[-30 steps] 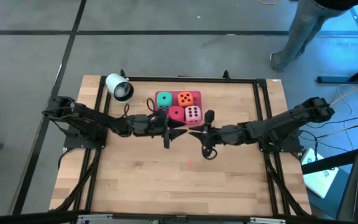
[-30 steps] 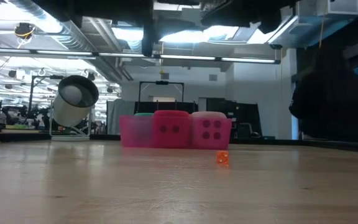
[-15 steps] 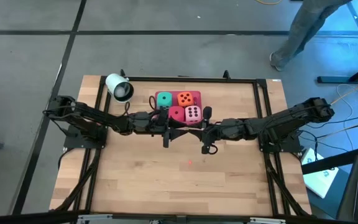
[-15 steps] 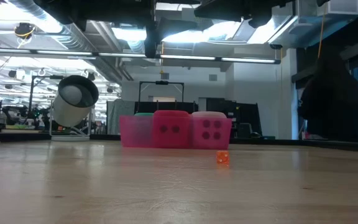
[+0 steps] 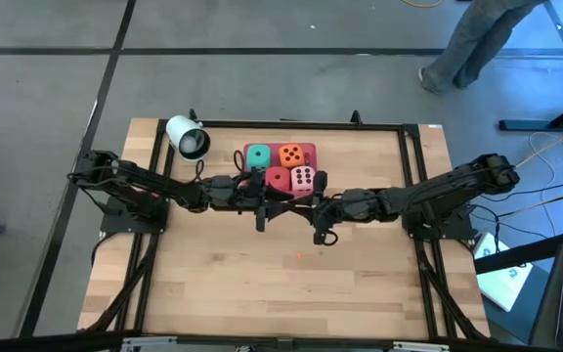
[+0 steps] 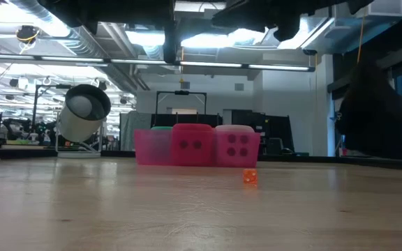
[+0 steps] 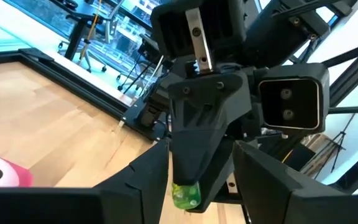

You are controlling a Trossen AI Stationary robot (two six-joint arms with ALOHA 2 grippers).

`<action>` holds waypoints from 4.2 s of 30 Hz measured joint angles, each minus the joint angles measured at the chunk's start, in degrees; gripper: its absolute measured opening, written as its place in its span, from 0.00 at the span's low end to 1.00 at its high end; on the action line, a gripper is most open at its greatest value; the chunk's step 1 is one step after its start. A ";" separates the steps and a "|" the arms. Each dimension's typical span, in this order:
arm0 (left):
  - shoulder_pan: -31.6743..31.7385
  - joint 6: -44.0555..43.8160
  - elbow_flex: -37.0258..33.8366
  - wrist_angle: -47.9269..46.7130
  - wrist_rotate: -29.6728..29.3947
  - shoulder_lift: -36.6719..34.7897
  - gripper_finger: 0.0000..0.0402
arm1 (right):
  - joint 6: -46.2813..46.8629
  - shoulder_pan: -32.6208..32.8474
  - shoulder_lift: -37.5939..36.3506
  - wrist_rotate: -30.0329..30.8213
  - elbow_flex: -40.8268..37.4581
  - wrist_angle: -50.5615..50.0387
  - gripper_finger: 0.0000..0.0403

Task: Pick & Place Dice
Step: Put the small transparent dice into the pink bin

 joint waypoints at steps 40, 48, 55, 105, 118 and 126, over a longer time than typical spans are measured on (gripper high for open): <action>-0.09 0.07 0.00 -2.12 -0.43 0.00 0.29 | -5.42 -1.07 0.00 6.00 0.04 1.39 0.14; -0.02 0.08 0.00 -1.96 -0.54 0.01 0.26 | -5.61 -0.03 -0.02 6.14 0.07 1.16 0.14; 0.00 0.09 -0.02 -1.47 -0.67 0.11 0.26 | -4.55 -0.01 -0.09 5.99 0.17 -0.32 0.14; 0.00 9.58 0.17 5.10 -0.54 -0.13 0.26 | -1.48 0.44 0.15 7.28 -0.11 -3.16 0.14; 0.87 9.07 0.15 3.41 -1.91 -0.11 0.44 | -5.32 3.06 -0.11 11.82 3.74 -5.39 0.14; 0.85 7.37 0.13 2.51 -1.13 -0.07 0.49 | -6.05 2.13 -0.11 13.03 3.75 -5.82 0.14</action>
